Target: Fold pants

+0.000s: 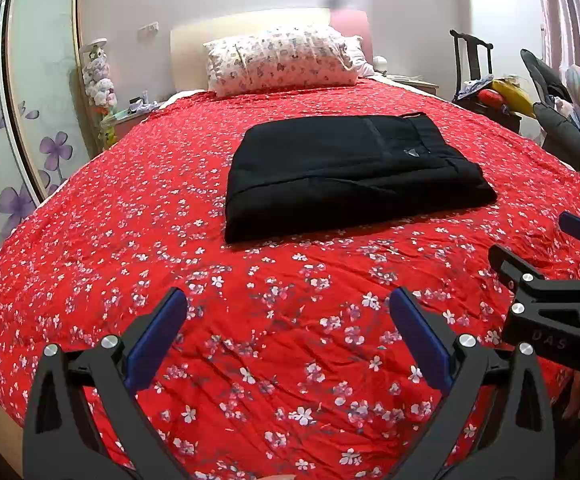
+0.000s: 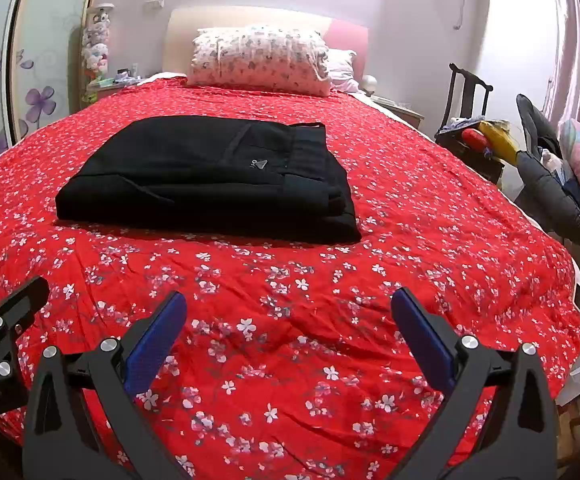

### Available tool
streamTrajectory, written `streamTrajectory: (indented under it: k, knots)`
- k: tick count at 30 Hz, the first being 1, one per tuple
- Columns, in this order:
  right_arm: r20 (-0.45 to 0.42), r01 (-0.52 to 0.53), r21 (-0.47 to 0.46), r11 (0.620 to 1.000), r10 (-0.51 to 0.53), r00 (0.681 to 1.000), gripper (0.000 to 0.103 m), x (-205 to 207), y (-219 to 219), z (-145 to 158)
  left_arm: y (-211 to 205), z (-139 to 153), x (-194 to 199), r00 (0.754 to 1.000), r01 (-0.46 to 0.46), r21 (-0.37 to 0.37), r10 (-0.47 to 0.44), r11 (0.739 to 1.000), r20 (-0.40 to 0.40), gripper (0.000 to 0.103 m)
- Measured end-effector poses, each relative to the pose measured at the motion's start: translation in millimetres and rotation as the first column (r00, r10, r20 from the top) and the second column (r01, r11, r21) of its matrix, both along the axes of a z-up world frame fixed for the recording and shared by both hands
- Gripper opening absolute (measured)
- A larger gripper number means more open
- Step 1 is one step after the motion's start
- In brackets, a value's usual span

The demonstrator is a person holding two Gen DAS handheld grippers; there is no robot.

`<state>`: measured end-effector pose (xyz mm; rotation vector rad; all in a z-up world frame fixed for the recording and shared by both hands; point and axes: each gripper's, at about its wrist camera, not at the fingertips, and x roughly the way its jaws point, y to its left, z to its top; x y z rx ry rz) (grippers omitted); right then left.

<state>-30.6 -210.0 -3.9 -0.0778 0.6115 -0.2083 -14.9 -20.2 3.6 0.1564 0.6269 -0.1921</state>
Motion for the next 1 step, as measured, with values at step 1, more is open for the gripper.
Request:
streamTrajectory:
  k: [1]
  knots:
    - [-0.001, -0.001, 0.000, 1.000, 0.001, 1.000, 0.102, 0.6, -0.7, 0.1, 0.3, 0.5, 0.9, 1.000, -0.001, -0.001, 0.001, 1.000, -0.001, 0.101]
